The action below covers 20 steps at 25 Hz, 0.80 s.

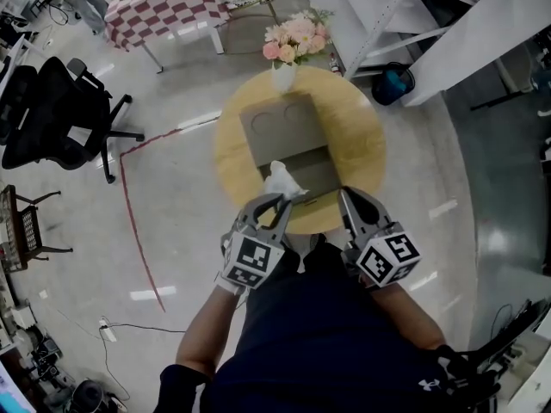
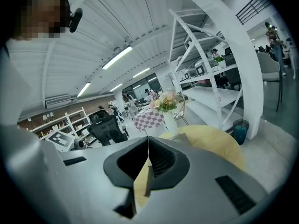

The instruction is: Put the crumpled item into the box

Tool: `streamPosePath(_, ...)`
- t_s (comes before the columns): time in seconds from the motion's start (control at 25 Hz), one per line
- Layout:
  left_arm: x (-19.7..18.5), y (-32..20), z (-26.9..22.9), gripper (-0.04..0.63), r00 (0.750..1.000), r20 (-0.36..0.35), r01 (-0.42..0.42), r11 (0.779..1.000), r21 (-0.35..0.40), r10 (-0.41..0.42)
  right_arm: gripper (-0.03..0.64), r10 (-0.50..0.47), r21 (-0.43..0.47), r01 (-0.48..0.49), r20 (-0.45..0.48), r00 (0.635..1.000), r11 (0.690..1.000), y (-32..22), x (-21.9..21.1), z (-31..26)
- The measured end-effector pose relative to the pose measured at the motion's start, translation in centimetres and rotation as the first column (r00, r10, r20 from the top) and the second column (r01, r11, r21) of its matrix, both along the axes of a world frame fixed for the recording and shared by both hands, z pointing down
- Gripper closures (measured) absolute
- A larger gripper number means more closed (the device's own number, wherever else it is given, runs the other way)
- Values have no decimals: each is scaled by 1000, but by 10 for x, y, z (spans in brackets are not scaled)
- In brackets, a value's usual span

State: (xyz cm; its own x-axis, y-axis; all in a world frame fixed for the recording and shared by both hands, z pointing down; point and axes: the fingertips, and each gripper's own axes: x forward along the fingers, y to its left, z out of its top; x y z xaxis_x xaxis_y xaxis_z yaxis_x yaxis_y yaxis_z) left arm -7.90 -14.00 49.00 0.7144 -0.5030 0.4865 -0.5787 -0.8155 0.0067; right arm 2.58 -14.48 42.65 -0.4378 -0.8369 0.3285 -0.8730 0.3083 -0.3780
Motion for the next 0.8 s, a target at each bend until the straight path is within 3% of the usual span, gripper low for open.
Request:
streamPosePath(0.2,4,-8,17,534,993,111,-36,999,28,32,603,-11,-22,11,13,1000,1000,-8,5,9)
streamPosePath(0.48,23,-15,48,534,940,317,-154,986,60,128,603,-54,-33,56,36,998,998,-21,12,16)
streamPosePath(0.8,33,-24,81,534,912,372,-183,983,-9,173,603,-61,-64,65,56,997,996,-37,27,34)
